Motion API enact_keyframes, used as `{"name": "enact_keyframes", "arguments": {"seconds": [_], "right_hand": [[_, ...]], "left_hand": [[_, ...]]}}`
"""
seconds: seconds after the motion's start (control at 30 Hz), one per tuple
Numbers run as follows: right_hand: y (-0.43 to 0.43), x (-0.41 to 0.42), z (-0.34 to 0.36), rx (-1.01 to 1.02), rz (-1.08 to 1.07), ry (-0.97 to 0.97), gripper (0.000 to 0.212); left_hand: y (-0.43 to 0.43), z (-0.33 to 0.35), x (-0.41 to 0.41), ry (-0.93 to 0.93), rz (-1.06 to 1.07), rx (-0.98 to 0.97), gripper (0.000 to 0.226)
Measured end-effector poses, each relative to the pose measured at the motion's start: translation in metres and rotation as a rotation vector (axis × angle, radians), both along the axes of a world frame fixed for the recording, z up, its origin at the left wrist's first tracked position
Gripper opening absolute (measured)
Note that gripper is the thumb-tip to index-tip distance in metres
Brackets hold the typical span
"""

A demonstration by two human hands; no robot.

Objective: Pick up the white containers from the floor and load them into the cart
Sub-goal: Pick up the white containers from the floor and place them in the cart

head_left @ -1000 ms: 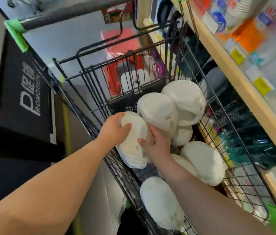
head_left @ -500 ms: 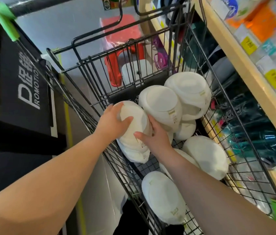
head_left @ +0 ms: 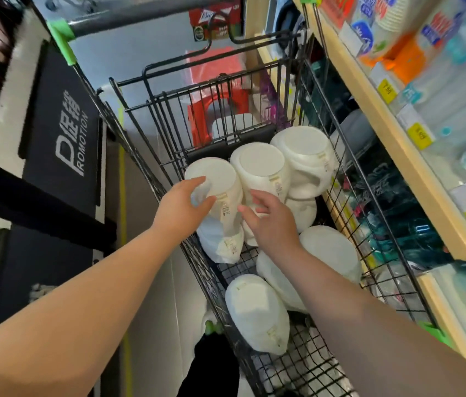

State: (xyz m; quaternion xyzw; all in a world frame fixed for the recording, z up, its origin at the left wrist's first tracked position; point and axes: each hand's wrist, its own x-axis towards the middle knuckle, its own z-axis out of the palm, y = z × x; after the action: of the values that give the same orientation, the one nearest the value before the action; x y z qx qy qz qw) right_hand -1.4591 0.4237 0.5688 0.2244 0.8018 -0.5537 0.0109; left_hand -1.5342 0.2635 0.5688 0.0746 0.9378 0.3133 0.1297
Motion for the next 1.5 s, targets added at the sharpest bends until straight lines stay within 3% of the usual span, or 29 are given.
{"name": "enact_keyframes", "arguments": {"seconds": [0.4, 0.7, 0.93, 1.17, 1.5], "right_hand": [[-0.001, 0.150, 0.066, 0.117, 0.558, 0.153, 0.044], [-0.105, 0.252, 0.110, 0.045, 1.008, 0.303, 0.033], [-0.197, 0.375, 0.113, -0.006, 1.387, 0.304, 0.031], [-0.253, 0.506, 0.105, -0.053, 1.763, 0.287, 0.033], [-0.308, 0.667, 0.098, -0.080, 2.388, 0.260, 0.031]], "left_hand": [[-0.035, 0.059, 0.261, 0.119, 0.361, 0.081, 0.041], [-0.113, 0.105, 0.454, 0.244, 0.821, 0.058, 0.044], [-0.148, 0.102, 0.621, 0.234, 1.181, 0.148, 0.043], [-0.137, 0.089, 0.777, 0.214, 1.530, 0.118, 0.046], [-0.054, 0.077, 0.934, 0.357, 2.276, 0.126, 0.038]]}}
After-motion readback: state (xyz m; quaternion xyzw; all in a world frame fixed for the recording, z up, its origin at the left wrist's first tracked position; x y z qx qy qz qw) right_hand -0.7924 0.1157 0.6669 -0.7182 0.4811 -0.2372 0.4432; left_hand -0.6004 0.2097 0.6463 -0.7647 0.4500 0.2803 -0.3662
